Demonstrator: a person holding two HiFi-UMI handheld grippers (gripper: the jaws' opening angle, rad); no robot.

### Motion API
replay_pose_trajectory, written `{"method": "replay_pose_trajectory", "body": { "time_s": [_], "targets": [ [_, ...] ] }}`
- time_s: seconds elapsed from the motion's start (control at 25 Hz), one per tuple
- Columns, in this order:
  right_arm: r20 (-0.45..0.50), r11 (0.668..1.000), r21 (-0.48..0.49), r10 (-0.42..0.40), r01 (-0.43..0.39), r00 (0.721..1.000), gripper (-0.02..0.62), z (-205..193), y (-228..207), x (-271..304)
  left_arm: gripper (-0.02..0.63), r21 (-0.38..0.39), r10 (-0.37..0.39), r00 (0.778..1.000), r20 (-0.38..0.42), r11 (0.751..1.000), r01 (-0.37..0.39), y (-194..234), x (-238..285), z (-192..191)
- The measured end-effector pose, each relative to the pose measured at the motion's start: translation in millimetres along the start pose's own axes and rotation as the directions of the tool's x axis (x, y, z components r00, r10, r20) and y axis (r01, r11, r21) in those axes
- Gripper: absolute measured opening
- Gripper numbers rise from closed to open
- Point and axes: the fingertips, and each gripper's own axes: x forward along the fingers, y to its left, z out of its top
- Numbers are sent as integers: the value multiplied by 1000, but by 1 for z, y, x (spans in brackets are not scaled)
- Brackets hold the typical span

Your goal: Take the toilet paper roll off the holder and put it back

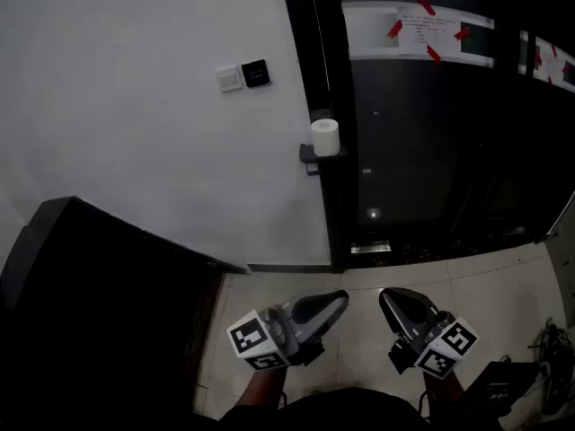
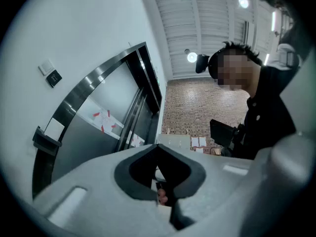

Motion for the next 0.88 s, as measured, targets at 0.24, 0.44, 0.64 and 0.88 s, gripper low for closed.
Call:
{"method": "replay_pose_trajectory", "body": {
  "time_s": [0.24, 0.44, 0.64, 0.88],
  "targets": [
    [2, 1000, -5, 11, -11, 1000, 0, 3, 4, -11, 0, -3, -8, 1000, 0, 1000, 8, -11, 7, -3],
    [5, 1000, 2, 6, -6, 1000, 0, 3, 2, -23, 0, -9, -8, 1000, -15, 1000, 8, -21, 12, -9],
    [15, 1000, 24, 11, -12, 1000, 0, 2, -1, -41, 0, -9, -6, 999, -42, 1000, 6, -33, 24, -19],
    [28, 998, 56, 34, -35, 999, 0, 2, -7, -60, 0, 12, 29, 998, -61, 1000, -28, -42, 36, -25]
  ]
}}
